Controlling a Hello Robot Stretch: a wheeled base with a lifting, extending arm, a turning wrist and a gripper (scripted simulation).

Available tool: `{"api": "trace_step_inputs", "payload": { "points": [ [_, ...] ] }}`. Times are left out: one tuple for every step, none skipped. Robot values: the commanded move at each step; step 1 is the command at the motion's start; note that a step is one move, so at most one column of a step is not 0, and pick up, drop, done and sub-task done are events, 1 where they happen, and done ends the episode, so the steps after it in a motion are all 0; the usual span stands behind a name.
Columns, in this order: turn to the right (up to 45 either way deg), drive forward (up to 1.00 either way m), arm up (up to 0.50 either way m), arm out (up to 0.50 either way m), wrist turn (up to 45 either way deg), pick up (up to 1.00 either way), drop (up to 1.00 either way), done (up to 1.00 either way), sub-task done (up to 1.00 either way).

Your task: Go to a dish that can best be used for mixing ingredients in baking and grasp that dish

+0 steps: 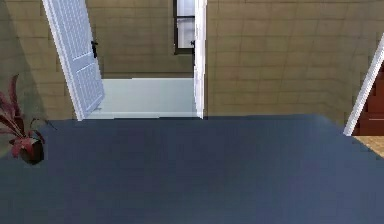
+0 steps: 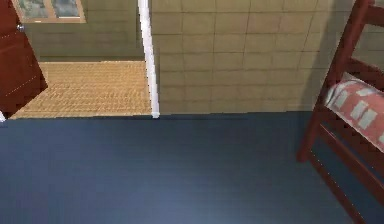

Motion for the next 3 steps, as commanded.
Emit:
{"api": "trace_step_inputs", "payload": {
  "points": [
    [-15.0, 0.0, 0.0, 0.0, 0.0, 0.0, 0.0, 0.0, 0.0],
    [0.0, 1.0, 0.0, 0.0, 0.0, 0.0, 0.0, 0.0, 0.0],
    [0.0, 1.0, 0.0, 0.0, 0.0, 0.0, 0.0, 0.0, 0.0]
  ]
}}
